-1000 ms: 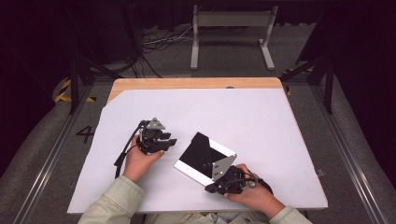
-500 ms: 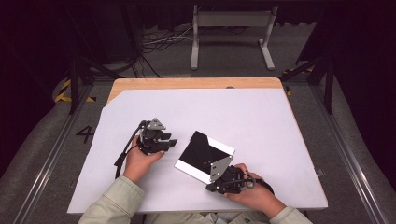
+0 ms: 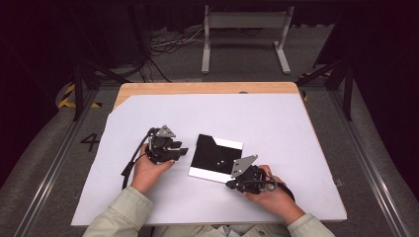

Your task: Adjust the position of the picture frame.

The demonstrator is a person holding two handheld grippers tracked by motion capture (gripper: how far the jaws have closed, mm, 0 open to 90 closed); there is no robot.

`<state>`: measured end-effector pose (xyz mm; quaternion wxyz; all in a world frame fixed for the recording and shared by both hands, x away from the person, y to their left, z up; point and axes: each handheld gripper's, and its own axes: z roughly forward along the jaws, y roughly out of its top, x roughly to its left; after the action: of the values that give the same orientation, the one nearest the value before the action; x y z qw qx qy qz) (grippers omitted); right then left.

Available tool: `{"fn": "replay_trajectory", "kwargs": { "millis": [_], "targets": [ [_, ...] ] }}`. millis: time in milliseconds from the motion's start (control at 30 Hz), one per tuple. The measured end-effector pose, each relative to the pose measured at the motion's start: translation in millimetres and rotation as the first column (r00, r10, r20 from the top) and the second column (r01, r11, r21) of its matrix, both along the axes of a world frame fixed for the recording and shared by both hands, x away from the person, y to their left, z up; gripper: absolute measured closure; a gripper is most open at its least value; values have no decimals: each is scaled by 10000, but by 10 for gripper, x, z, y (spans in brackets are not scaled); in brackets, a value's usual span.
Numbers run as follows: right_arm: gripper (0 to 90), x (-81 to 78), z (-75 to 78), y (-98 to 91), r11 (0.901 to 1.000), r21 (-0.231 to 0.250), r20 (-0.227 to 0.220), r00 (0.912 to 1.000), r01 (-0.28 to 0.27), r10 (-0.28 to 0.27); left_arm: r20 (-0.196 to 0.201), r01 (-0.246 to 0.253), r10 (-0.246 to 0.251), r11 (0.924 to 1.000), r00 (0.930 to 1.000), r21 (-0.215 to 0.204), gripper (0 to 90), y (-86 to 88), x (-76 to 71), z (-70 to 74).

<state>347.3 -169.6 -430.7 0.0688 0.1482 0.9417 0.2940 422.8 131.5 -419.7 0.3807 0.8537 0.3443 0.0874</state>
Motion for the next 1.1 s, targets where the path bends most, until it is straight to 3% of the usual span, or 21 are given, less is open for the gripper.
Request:
{"fn": "replay_trajectory", "kwargs": {
  "millis": [233, 433, 567, 667, 733, 900, 933, 1100],
  "targets": [
    [900, 88, -10, -71, 9961, -49, 616, 9942, 886, -881, -40, 56, -56, 9999, 10000, 136, 604, -19, -11, -12],
    [900, 135, -16, -109, 9908, 39, 776, 9878, 1355, -1353, -65, 27, -26, 9999, 10000, 150, 604, -25, -10, -17],
    [900, 179, -21, -147, 9831, 66, 1024, 9778, 1832, -1829, -54, -2, 3, 9998, 10000, 220, 604, -32, -3, -25],
    [900, 201, -24, -165, 9799, 145, 1018, 9746, 1991, -1996, -66, -19, 20, 9997, 10000, 231, 605, -35, -2, -25],
    [900, 229, -29, -196, 9730, 254, 1028, 9676, 2292, -2306, -69, -70, 72, 9998, 10000, 212, 605, -37, -2, -26],
    [900, 276, -36, -252, 9621, 405, 1104, 9557, 2698, -2727, 28, -495, 494, 9987, 9988, 116, 608, 1, 20, -11],
    [900, 290, -42, -261, 9564, 547, 1044, 9509, 2869, -2913, -27, -708, 708, 9975, 9975, -82, 616, 33, 41, -7],
    [900, 345, -49, -251, 9465, 551, 1231, 9386, 3179, -3224, -121, -1338, 1334, 9901, 9910, -417, 644, 135, 102, 11]
  ]
}}
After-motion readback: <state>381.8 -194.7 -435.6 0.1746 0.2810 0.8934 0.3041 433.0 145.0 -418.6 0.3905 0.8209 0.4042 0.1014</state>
